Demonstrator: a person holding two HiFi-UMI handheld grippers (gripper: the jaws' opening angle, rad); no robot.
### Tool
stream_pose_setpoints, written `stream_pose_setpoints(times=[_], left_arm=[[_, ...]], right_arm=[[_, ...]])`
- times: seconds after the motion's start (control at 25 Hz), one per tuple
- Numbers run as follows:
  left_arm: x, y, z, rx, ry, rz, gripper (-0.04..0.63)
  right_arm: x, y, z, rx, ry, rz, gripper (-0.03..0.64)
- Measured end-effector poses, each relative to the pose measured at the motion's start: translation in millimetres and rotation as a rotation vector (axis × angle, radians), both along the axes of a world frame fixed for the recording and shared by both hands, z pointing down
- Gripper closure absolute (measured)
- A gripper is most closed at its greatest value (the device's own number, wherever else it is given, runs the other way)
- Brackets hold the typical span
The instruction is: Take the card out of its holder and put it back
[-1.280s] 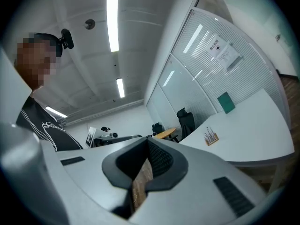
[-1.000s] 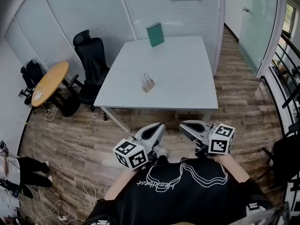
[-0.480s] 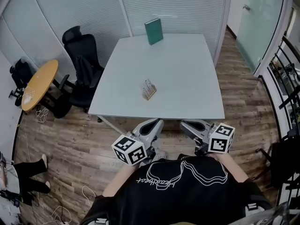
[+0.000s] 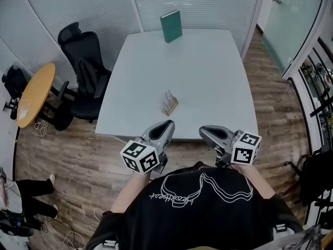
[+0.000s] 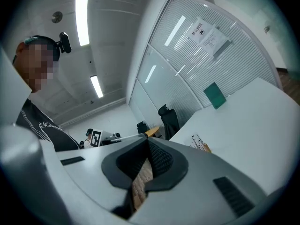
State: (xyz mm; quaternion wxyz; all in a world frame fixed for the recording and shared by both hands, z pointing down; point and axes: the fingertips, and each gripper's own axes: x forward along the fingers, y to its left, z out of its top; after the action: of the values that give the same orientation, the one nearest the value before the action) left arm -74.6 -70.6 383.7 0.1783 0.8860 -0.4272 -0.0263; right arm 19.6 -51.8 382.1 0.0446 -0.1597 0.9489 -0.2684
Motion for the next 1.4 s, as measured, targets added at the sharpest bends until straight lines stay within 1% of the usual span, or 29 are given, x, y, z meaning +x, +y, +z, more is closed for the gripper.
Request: stream_pose_setpoints(times=[0.12,0.32,0.56,0.72,0.84,0.96,1.08,1.4], left_arm=[[-17,-25,11,-0.02,-0.027,-0.012,0.575],[-41,-58,44,-0.065,-0.065,-0.034,0.519],[-72,-99,98,-0.164,-0.093,-0.075,0.482],[-86,-123,129,-0.226,-0.104,-0.083,0.477],[-90,-135,148,-0.256,-0.119,-0.081,0.477],[-92,-143,164,-0.267,-0.119,-0.081,0.477],[-93,-153,176,-0.275,-0.144,-0.071,0.477],[-84,-174,195,-0.264,-0.173,-0.061,0.479]], right_arm=[[-12,-20,2,-0.013,0.002,0.006,0.607],[-22,-47,17,-0.037,0.006,0.028,0.607],[-34,-74,37,-0.085,0.02,0.056,0.607],[-35,-92,47,-0.109,0.028,0.081,0.607],[-36,-99,55,-0.128,0.03,0.094,0.607],[-33,-101,60,-0.14,0.035,0.107,0.607],[-31,-106,62,-0.145,0.036,0.129,0.607],[-21,-110,76,-0.178,0.046,0.178,0.607]])
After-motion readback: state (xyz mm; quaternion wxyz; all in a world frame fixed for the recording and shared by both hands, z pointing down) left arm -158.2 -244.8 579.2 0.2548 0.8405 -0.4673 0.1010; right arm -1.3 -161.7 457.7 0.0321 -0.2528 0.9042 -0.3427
